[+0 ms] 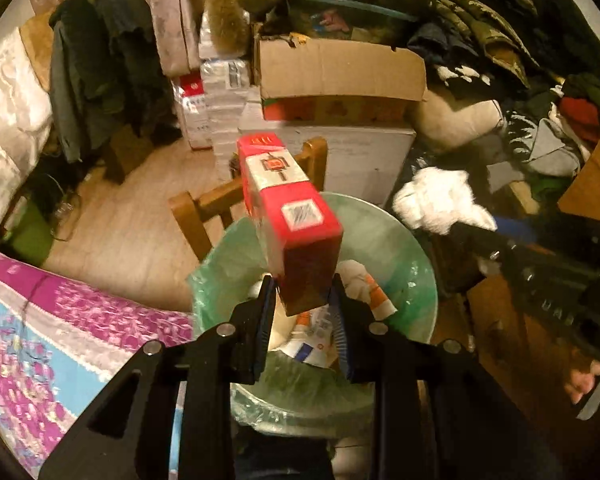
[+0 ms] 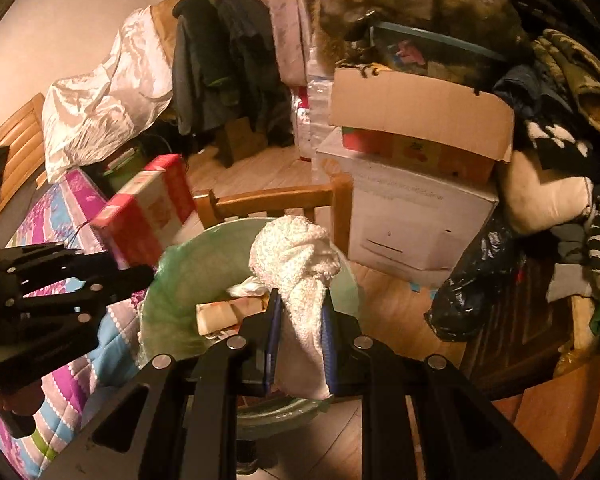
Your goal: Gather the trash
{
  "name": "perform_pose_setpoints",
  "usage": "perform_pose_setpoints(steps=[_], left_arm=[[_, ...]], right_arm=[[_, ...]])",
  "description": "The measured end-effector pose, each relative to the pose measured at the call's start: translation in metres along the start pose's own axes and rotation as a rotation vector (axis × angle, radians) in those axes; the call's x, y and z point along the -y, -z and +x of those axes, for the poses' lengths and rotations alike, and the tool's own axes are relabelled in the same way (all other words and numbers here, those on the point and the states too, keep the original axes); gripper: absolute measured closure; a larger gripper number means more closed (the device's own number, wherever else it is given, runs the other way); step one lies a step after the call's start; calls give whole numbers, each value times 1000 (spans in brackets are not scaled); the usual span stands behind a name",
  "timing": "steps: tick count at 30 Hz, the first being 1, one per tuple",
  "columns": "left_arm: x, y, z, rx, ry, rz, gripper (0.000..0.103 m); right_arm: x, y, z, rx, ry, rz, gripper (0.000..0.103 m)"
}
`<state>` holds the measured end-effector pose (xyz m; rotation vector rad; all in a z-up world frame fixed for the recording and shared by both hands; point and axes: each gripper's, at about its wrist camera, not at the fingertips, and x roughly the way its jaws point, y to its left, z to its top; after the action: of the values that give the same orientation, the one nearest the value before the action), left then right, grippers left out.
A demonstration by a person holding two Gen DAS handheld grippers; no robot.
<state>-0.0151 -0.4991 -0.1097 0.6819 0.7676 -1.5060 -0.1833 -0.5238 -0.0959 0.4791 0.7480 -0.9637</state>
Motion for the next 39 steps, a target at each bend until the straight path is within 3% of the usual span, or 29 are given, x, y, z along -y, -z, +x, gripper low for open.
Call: perform_pose_setpoints(steps=[1, 2, 11, 17, 19, 20, 21, 24, 25, 29, 31, 36, 39], left_arm=[[-1, 0, 3, -4, -2, 0, 76], [0, 1, 5, -8, -5, 12, 76], [-4, 9, 4, 0, -47, 20, 74], [-6, 14, -12, 32, -48, 3, 74], [-6, 16, -18, 45, -45, 0, 74], [-4, 17, -22, 51, -45, 0, 74], [-3, 18, -25, 52, -43, 2, 70], [3, 20, -37, 69, -60, 7, 43], [5, 20, -42, 79, -60, 5, 39], [10, 20, -59, 116, -50, 5, 37], [15, 24, -71, 154, -65, 24, 34], [28, 34, -95, 233, -82, 81, 31], [35, 42, -104, 272, -81, 101, 31]], right_arm=[[-1, 0, 4, -1, 1, 9, 68], [-1, 1, 6, 0, 12, 17, 63], [1, 8, 1, 27, 37, 43, 63], [11, 19, -24, 108, 102, 103, 63], [16, 22, -36, 137, 149, 129, 57], [17, 24, -42, 148, 172, 141, 48], [17, 27, -47, 156, 186, 148, 46], [13, 37, -64, 183, 253, 156, 33], [12, 40, -68, 188, 272, 153, 30], [3, 49, -83, 205, 368, 127, 23], [1, 52, -91, 205, 384, 142, 22], [-5, 58, -115, 231, 400, 167, 6], [-13, 61, -128, 281, 433, 141, 5]])
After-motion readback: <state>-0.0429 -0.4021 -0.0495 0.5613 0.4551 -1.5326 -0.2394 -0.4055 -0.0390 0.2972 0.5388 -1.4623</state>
